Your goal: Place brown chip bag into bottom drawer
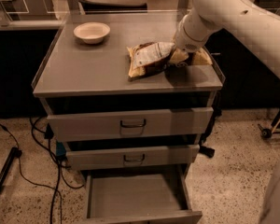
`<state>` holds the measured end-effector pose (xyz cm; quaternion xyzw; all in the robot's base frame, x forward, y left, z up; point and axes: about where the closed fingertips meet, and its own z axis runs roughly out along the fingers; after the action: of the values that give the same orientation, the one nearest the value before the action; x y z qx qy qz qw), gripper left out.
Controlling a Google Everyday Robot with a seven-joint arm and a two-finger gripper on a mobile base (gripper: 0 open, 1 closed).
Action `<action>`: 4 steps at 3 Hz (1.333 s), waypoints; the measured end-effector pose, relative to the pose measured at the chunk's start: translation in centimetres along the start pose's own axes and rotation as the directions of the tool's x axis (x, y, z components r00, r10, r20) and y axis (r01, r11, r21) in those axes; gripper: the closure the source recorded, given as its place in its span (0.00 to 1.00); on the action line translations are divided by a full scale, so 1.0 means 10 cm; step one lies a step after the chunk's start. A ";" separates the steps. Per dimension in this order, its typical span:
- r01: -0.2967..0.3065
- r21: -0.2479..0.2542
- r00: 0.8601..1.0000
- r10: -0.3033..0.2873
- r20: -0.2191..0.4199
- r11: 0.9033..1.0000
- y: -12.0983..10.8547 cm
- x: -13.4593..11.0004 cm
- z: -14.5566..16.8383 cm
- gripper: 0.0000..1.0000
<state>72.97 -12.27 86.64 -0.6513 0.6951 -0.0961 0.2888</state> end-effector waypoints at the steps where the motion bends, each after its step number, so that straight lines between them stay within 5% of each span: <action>1: 0.000 0.000 1.000 0.000 0.000 1.000 0.00 0.00 0.00 1.00; 4: 0.012 -0.002 0.999 -0.012 0.041 1.000 0.08 0.15 -0.46 1.00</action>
Offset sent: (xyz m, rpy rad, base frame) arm 0.0000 0.0000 0.0000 0.0000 0.0001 0.0000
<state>69.90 -14.71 89.53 -0.6578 0.6850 -0.0837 0.3018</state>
